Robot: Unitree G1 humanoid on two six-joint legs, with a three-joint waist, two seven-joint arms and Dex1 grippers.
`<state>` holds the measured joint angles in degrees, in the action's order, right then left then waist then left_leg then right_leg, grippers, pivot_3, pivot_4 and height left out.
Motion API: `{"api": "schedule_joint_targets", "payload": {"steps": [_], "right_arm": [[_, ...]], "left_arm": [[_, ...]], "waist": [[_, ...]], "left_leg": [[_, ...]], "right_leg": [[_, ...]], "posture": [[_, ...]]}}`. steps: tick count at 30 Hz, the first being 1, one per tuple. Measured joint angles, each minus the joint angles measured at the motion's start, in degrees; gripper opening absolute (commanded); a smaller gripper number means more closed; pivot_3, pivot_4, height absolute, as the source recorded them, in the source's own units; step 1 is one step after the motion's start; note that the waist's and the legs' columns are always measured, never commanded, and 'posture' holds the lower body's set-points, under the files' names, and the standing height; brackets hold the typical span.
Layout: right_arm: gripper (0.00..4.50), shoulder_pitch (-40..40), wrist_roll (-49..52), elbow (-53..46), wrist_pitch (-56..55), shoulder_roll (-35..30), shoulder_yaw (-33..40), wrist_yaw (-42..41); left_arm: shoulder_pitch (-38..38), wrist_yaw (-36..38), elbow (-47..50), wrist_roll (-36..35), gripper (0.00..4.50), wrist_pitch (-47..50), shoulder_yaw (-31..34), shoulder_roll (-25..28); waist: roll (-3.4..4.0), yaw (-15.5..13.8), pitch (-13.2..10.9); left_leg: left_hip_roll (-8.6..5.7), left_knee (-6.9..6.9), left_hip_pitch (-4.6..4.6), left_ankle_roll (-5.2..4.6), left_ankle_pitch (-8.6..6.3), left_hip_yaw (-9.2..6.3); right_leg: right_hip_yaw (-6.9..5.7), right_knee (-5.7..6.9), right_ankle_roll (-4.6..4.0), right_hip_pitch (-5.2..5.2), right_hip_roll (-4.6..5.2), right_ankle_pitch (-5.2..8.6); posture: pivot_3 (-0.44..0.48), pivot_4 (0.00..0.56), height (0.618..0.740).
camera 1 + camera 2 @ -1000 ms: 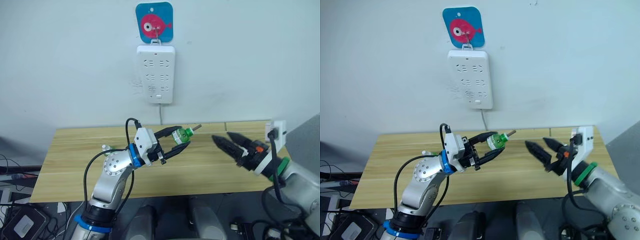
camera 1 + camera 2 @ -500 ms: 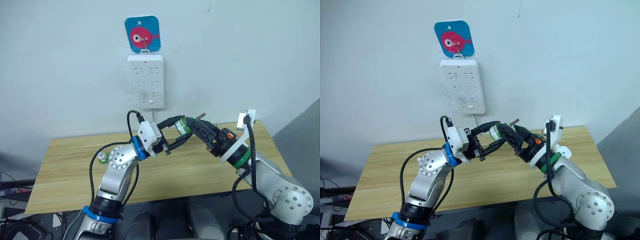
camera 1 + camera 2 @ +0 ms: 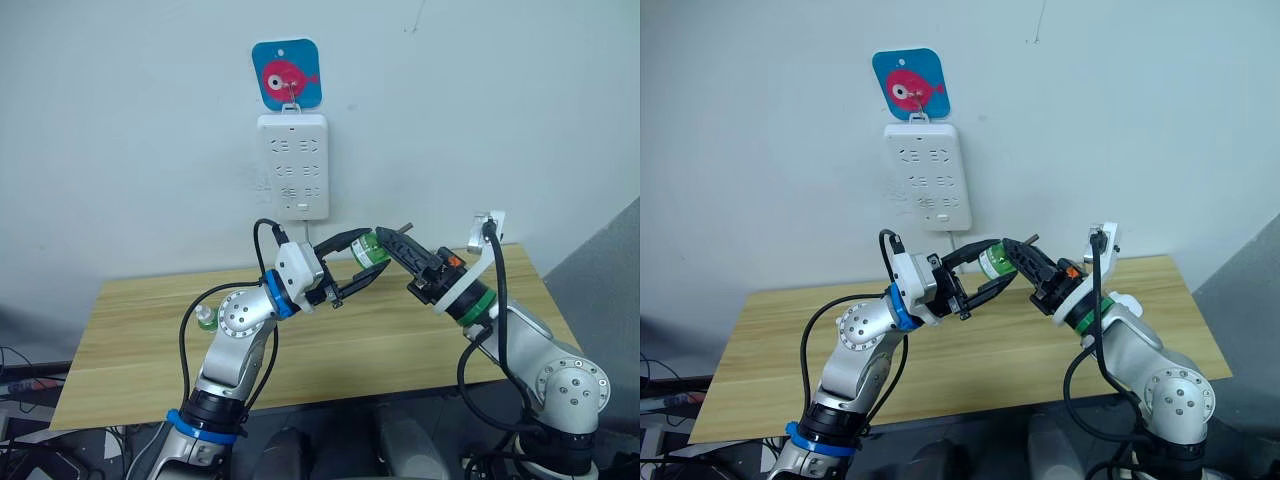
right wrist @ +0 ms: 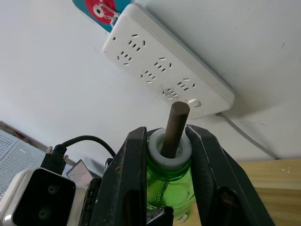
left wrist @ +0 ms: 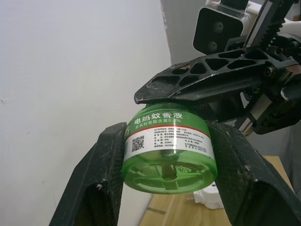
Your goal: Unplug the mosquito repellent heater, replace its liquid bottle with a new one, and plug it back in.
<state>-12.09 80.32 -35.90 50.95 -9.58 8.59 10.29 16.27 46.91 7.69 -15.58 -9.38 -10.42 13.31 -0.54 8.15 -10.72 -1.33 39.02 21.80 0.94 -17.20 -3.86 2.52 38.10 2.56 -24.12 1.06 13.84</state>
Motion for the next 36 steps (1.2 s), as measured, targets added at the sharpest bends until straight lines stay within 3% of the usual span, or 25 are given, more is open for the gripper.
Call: {"api": "schedule_joint_targets", "payload": {"steps": [2, 9, 14, 18, 22, 28, 36], "right_arm": [[0.86, 0.2, 0.5, 0.0, -0.8, -0.8, -1.0, 0.1], [0.86, 0.4, 1.7, 0.2, -2.6, -3.0, -4.4, -0.2], [0.86, 0.1, -9.8, 1.9, -5.2, -7.2, -5.9, -0.7], [0.86, -2.5, -38.7, 12.7, -16.3, -14.4, -15.6, -2.8], [0.86, -1.8, -58.0, 30.1, -31.6, -12.9, -22.1, -7.2], [0.86, -6.9, -68.0, 54.8, -47.2, -6.3, -20.3, -10.5], [0.86, -13.1, -74.2, 73.6, -55.3, -3.1, -15.5, -10.3]], "left_arm": [[-0.6, 0.3, 0.4, -0.4, 2.23, 0.0, -0.1, 0.3], [-2.6, 1.4, 1.0, -0.3, 4.49, 2.1, -0.7, 3.9], [-4.9, 1.3, 2.1, 1.4, 4.5, 10.4, -0.4, 11.3], [-8.5, 1.5, 9.4, -1.2, 4.5, 23.1, 0.2, 18.2], [-8.8, 1.2, 15.1, -2.9, 4.5, 30.6, 1.2, 20.5], [-9.5, 1.1, 20.0, -4.5, 4.5, 36.5, 1.0, 21.5], [-9.6, 1.0, 21.2, -4.5, 4.5, 38.9, 0.6, 21.5]], "waist": [[0.0, 0.0, 0.0], [0.0, -0.1, 0.1], [-0.02, -0.1, 0.1], [-0.1, -0.2, 0.0], [-0.21, -1.2, -0.2], [-0.19, -1.9, -1.1], [-0.21, -3.3, -1.5]], "left_leg": [[0.0, 0.0, 0.0, 0.0, 0.0, 0.0], [0.01, 0.0, -0.02, -0.01, 0.0, -0.03], [0.01, 0.0, -0.08, -0.01, 0.0, 0.03], [0.02, -0.02, -0.13, -0.01, 0.0, 0.13], [0.03, -0.07, -0.12, -0.02, 0.0, 0.1], [0.03, -0.08, -0.25, -0.02, 0.0, 0.25], [0.06, -0.12, -0.23, -0.02, 0.0, 0.15]], "right_leg": [[0.0, -0.01, 0.0, 0.0, 0.0, 0.0], [0.0, 0.01, 0.0, 0.02, 0.0, 0.0], [-0.04, 0.01, 0.01, 0.03, -0.04, 0.01], [-0.03, -0.05, 0.05, 0.0, -0.06, 0.05], [-0.04, -0.05, 0.0, 0.01, -0.05, 0.02], [0.09, -0.01, -0.06, 0.03, 0.1, -0.02], [0.05, -0.01, -0.11, 0.02, 0.15, -0.05]], "posture": [[-0.19, 0.138, 0.74], [-0.177, 0.15, 0.74], [-0.157, 0.176, 0.74], [-0.128, 0.201, 0.74], [-0.089, 0.214, 0.74], [-0.051, 0.227, 0.74], [-0.046, 0.23, 0.74]]}}
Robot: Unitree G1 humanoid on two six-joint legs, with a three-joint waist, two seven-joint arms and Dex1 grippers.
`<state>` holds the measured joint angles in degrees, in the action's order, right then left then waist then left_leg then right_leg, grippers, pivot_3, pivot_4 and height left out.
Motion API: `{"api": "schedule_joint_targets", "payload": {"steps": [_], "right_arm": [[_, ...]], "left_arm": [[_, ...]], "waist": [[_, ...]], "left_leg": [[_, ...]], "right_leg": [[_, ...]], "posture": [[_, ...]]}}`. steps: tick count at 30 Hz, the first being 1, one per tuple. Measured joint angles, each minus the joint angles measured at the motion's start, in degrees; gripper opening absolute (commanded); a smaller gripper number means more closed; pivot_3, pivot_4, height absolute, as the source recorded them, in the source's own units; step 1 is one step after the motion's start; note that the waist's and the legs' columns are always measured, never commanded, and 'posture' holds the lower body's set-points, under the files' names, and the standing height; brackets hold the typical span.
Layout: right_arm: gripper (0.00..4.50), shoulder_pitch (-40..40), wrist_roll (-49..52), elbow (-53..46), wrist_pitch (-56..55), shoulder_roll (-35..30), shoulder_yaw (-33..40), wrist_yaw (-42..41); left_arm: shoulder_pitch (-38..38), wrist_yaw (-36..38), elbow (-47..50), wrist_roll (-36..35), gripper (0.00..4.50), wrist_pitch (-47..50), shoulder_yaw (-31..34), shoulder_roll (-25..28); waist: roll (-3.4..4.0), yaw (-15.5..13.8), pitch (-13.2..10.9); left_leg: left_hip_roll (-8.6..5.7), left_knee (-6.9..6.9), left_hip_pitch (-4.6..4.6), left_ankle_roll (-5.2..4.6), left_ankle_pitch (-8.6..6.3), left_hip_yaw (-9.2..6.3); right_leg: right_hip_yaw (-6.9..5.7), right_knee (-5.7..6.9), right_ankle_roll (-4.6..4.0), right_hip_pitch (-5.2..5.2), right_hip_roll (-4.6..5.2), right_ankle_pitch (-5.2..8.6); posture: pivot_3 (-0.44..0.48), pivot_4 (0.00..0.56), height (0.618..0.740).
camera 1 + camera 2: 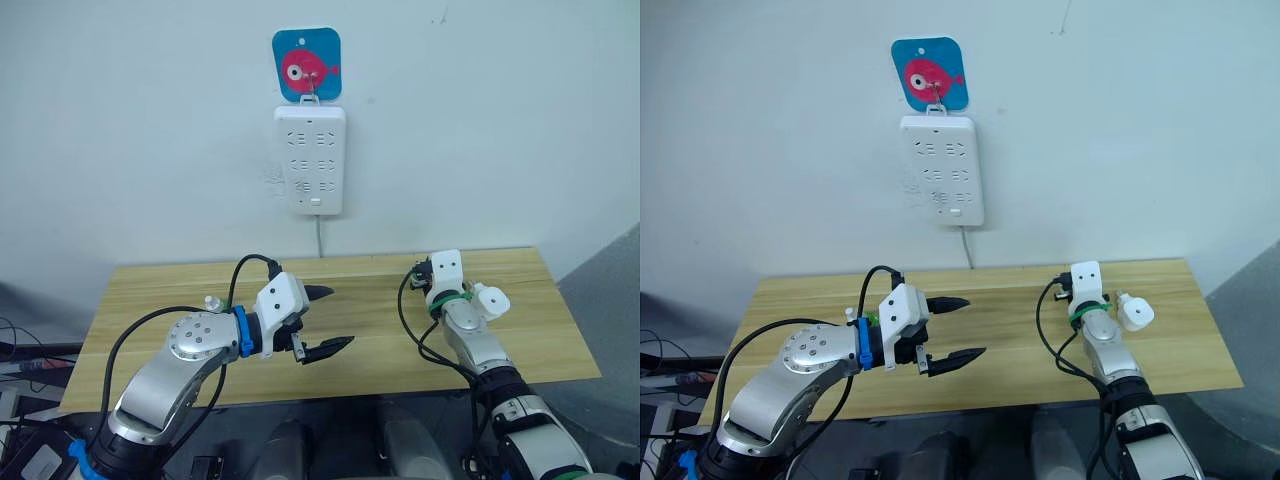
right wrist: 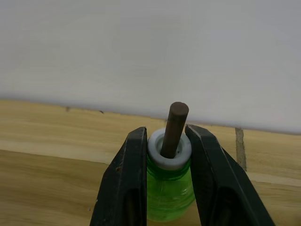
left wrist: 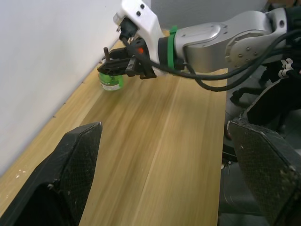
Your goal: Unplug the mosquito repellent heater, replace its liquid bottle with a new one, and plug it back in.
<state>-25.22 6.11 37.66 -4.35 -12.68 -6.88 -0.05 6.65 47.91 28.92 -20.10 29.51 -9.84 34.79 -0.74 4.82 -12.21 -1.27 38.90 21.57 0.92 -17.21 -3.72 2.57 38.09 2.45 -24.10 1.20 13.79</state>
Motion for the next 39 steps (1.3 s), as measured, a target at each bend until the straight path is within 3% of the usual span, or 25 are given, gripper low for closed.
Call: {"api": "schedule_joint_targets", "payload": {"steps": [6, 10, 12, 16, 20, 24, 31, 39], "right_arm": [[2.9, 0.0, -0.5, 3.1, -2.1, 1.9, 3.4, -0.3], [4.2, 2.0, -0.8, -0.4, -2.0, 2.2, 4.6, -0.5], [4.2, 5.0, -0.5, -6.5, -1.0, 2.5, 5.4, -0.4], [4.2, 14.6, 0.3, -28.5, 5.8, 1.0, 5.3, -3.5], [4.2, 23.0, 3.4, -49.3, 15.7, -7.1, 1.2, -13.8], [4.2, 24.7, 6.4, -62.6, 24.6, -16.2, -3.1, -24.7], [4.2, 19.3, 10.4, -69.6, 35.1, -22.5, -5.9, -35.0], [4.2, 14.3, 12.3, -72.5, 44.4, -22.3, -8.2, -36.6]], "left_arm": [[0.1, -0.2, 0.0, 0.0, 4.5, 0.2, 0.0, -0.3], [0.0, -1.2, 0.0, 0.2, 4.5, -0.2, 0.0, -1.3], [-1.0, -2.0, -0.1, 0.4, 4.5, -1.5, 0.3, -1.8], [-5.2, -4.9, -0.6, 0.5, 4.5, -3.9, 3.9, -2.7], [-12.4, -11.1, -3.7, 0.5, 4.5, -8.9, 12.7, -7.9], [-19.8, -18.2, -8.1, 2.9, 4.5, -12.3, 20.2, -10.8], [-28.7, -22.0, -13.6, 3.2, 4.5, -12.1, 23.9, -13.8], [-19.9, -23.7, -25.4, 4.2, 4.5, -12.9, 25.0, -13.6]], "waist": [[0.03, 0.0, -0.1], [0.06, 0.0, -0.1], [0.08, 0.0, -0.2], [0.24, 0.0, -0.3], [0.27, 0.0, -0.3], [0.12, 0.1, -0.5], [-0.39, -0.6, -0.8], [-0.57, -2.5, -0.9]], "left_leg": [[0.0, 0.0, 0.01, 0.0, 0.0, 0.01], [0.0, -0.01, 0.02, 0.0, 0.0, -0.03], [0.0, -0.02, 0.07, 0.0, 0.0, -0.1], [0.03, -0.05, 0.17, 0.01, -0.01, -0.24], [0.04, -0.05, 0.12, 0.01, 0.0, -0.24], [0.07, -0.01, 0.05, 0.02, 0.01, -0.23], [0.05, 0.06, 0.07, 0.05, 0.04, -0.29], [0.0, 0.03, 0.26, 0.06, 0.03, -0.49]], "right_leg": [[0.02, 0.0, 0.0, 0.0, 0.05, 0.0], [0.04, -0.02, 0.0, 0.0, 0.06, 0.0], [0.05, -0.04, 0.0, -0.01, 0.07, 0.0], [0.0, -0.08, 0.0, -0.07, 0.11, 0.01], [-0.03, -0.12, 0.0, -0.01, 0.12, 0.03], [-0.06, -0.16, 0.16, 0.06, 0.1, 0.16], [-0.13, -0.21, 0.28, 0.1, 0.11, 0.23], [-0.37, -0.31, -0.03, 0.04, 0.17, 0.05]], "posture": [[-0.06, 0.238, 0.74], [-0.076, 0.239, 0.74], [-0.084, 0.236, 0.74], [-0.086, 0.241, 0.74], [-0.097, 0.241, 0.74], [-0.093, 0.241, 0.74], [-0.044, 0.236, 0.74], [-0.038, 0.243, 0.74]]}}
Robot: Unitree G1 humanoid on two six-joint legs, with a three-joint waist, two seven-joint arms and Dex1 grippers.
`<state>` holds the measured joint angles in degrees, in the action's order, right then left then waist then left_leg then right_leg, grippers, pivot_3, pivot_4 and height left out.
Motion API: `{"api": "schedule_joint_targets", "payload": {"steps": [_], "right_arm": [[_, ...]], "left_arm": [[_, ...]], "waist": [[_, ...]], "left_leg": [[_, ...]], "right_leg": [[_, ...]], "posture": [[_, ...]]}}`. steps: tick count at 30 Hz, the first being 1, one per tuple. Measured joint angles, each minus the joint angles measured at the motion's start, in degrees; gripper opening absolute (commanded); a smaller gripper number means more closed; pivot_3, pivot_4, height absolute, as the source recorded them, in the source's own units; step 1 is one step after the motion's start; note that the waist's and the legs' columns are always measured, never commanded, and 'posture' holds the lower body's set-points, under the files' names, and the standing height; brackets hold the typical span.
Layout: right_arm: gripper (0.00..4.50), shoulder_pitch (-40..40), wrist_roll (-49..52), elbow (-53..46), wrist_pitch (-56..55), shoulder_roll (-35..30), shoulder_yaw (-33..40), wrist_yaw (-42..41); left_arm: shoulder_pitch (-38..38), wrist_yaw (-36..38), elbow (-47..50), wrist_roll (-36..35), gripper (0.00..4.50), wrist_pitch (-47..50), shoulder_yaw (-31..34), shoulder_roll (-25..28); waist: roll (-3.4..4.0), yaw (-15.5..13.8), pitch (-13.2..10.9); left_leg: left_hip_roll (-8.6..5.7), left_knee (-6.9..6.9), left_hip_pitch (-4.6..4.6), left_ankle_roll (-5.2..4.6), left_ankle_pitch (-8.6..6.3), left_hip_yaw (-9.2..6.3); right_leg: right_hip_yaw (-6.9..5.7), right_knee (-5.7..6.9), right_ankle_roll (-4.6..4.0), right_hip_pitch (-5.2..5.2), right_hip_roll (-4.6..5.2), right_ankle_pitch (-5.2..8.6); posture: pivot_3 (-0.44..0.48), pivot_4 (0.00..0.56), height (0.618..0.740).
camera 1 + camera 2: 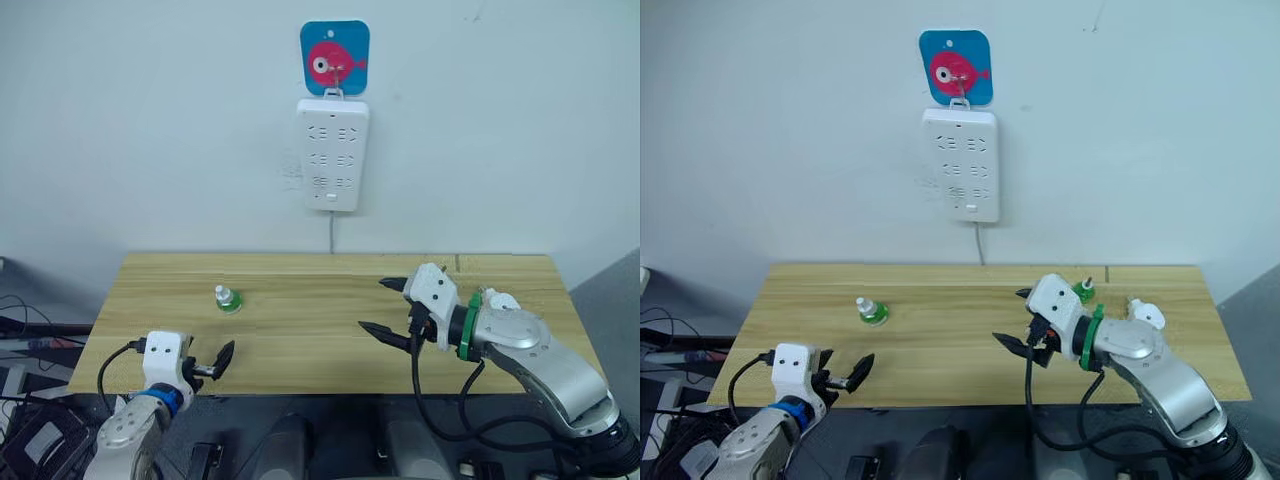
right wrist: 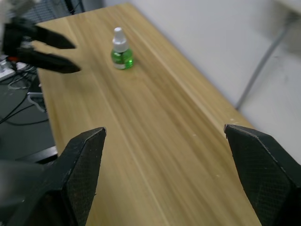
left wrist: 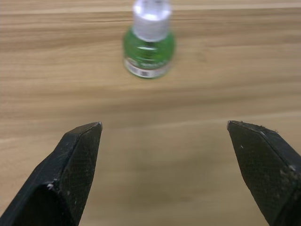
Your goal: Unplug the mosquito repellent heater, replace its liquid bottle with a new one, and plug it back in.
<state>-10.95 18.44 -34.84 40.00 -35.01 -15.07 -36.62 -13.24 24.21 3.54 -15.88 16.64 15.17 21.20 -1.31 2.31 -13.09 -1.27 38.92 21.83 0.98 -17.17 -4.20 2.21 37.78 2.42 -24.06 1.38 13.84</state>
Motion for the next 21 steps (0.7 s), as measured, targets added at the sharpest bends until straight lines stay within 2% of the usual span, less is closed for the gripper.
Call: {"api": "schedule_joint_targets", "payload": {"steps": [9, 21], "right_arm": [[4.2, -1.5, 0.8, -3.4, 5.4, -1.7, -1.0, -1.0], [4.2, -1.6, 2.1, -8.5, 10.6, -2.9, -1.8, -1.3]], "left_arm": [[14.9, 1.5, -17.0, 3.6, 4.5, -4.0, -2.8, 1.7], [26.2, 4.7, -36.9, 7.6, 4.5, -15.5, -5.8, 3.0]], "waist": [[-0.07, -0.4, -0.3], [-0.08, -0.2, -0.6]], "left_leg": [[-0.02, -0.04, 0.04, 0.01, 0.0, -0.06], [-0.04, -0.1, 0.08, 0.01, -0.01, -0.08]], "right_leg": [[-0.1, -0.03, -0.01, -0.02, 0.06, -0.01], [-0.19, -0.07, -0.01, -0.07, 0.19, -0.01]], "posture": [[-0.069, 0.259, 0.74], [-0.103, 0.269, 0.74]]}}
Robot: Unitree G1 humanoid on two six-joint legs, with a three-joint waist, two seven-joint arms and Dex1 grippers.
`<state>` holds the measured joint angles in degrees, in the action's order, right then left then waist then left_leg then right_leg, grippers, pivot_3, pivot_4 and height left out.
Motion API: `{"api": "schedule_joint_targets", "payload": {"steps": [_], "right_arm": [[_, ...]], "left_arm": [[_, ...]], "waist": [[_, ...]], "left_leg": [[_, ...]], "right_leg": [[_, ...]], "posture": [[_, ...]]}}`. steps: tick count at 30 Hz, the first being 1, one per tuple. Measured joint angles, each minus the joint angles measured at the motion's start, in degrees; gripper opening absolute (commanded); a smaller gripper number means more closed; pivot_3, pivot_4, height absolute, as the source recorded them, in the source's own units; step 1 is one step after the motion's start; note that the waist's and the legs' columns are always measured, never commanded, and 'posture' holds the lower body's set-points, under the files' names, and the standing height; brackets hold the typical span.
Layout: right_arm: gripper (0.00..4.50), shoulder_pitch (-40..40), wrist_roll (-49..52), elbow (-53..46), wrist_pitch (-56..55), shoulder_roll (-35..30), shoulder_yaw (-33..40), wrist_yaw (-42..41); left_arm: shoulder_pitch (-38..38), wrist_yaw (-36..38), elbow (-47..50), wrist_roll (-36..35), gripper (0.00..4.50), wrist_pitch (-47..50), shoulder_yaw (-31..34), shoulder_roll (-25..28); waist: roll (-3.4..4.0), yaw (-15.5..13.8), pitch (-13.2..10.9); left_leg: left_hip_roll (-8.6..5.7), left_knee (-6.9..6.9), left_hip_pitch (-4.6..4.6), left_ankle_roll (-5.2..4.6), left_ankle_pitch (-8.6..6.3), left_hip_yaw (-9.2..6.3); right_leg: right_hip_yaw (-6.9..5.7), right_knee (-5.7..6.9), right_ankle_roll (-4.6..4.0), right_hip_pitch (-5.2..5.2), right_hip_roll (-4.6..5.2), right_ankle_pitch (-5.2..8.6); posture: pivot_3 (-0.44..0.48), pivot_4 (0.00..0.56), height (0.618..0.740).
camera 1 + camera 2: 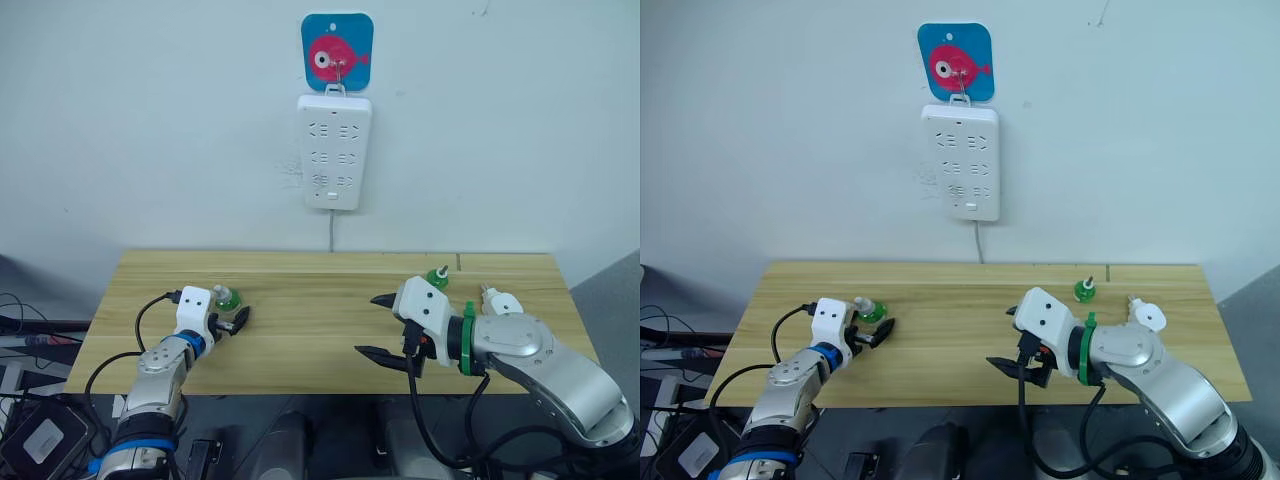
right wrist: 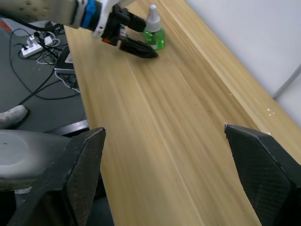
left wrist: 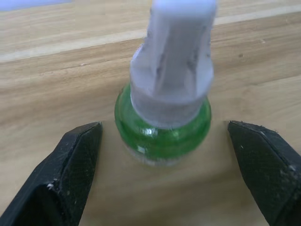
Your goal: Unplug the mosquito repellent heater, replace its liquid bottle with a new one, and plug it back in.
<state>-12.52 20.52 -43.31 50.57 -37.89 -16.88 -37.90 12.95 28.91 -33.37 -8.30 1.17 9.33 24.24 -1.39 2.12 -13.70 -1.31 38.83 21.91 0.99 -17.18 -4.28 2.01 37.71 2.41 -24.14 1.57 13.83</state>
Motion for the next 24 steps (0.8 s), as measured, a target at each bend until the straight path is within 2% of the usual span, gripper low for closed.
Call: {"api": "schedule_joint_targets", "payload": {"steps": [3, 4, 6, 11, 12, 17, 21, 24], "right_arm": [[4.2, 0.0, 0.6, -0.7, 0.9, -0.3, 0.0, 0.0], [4.23, 0.1, 1.0, -0.9, 1.2, -0.5, 0.1, 0.1], [4.24, 0.1, 1.2, -1.0, 1.5, -0.5, 0.3, 0.3], [4.24, 0.1, 1.1, -0.9, 1.6, -0.5, 1.1, 0.6], [4.24, 0.1, 1.1, -0.9, 1.5, -0.5, 1.1, 0.6], [4.24, 0.0, 1.1, -0.3, 0.5, -0.2, 2.2, 0.7], [4.24, -1.1, 2.1, 0.1, 0.3, 0.6, 4.4, 0.6], [4.24, -3.0, 4.9, 0.3, 0.6, 0.5, 5.8, -1.0]], "left_arm": [[2.2, 0.5, -3.6, 0.4, 4.5, -2.3, 0.0, 0.0], [2.7, 0.8, -4.6, 0.4, 4.32, -3.0, -0.1, 0.0], [3.3, 1.9, -6.3, 0.4, 3.9, -4.5, -0.1, 0.0], [4.8, 3.1, -10.8, 1.3, 2.39, -8.4, -0.2, 1.0], [5.1, 3.3, -11.5, 1.7, 2.25, -9.3, -0.4, 1.3], [4.0, 7.9, -10.3, 3.0, 2.25, -14.0, -2.6, 4.3], [-0.2, 19.4, 2.6, 2.7, 2.25, -18.5, -7.6, 7.9], [-1.2, 29.3, 15.1, -0.1, 2.25, -13.8, -13.0, 9.9]], "waist": [[-0.01, 0.2, -0.1], [-0.02, 0.3, -0.1], [0.0, 0.4, -0.1], [0.0, 0.5, -0.1], [0.0, 0.5, -0.1], [-0.02, 0.8, -0.1], [0.01, 0.8, -0.1], [0.02, 0.8, -0.1]], "left_leg": [[0.0, 0.0, 0.0, 0.0, 0.0, 0.0], [-0.01, 0.0, 0.01, 0.0, 0.0, -0.01], [-0.01, -0.01, 0.0, 0.0, 0.0, 0.0], [-0.01, -0.01, -0.01, 0.0, 0.0, -0.01], [-0.01, -0.01, -0.01, 0.0, 0.0, 0.0], [-0.01, -0.01, 0.05, 0.01, 0.0, -0.01], [-0.03, -0.06, 0.1, 0.04, -0.01, 0.0], [-0.05, -0.05, 0.16, 0.04, -0.01, -0.01]], "right_leg": [[-0.03, 0.0, 0.0, 0.0, 0.01, 0.0], [-0.04, 0.0, 0.0, 0.0, 0.02, 0.0], [-0.04, 0.0, 0.0, 0.0, 0.03, 0.0], [-0.07, 0.0, 0.01, 0.0, 0.03, 0.0], [-0.06, 0.0, 0.01, 0.01, 0.03, 0.0], [-0.08, -0.01, 0.0, -0.04, 0.04, -0.01], [-0.07, -0.07, -0.02, -0.06, 0.15, -0.01], [-0.08, -0.13, -0.03, -0.06, 0.18, -0.02]], "posture": [[-0.108, 0.268, 0.74], [-0.108, 0.268, 0.74], [-0.106, 0.266, 0.74], [-0.108, 0.251, 0.74], [-0.108, 0.251, 0.74], [-0.114, 0.238, 0.74], [-0.123, 0.227, 0.74], [-0.132, 0.216, 0.74]]}}
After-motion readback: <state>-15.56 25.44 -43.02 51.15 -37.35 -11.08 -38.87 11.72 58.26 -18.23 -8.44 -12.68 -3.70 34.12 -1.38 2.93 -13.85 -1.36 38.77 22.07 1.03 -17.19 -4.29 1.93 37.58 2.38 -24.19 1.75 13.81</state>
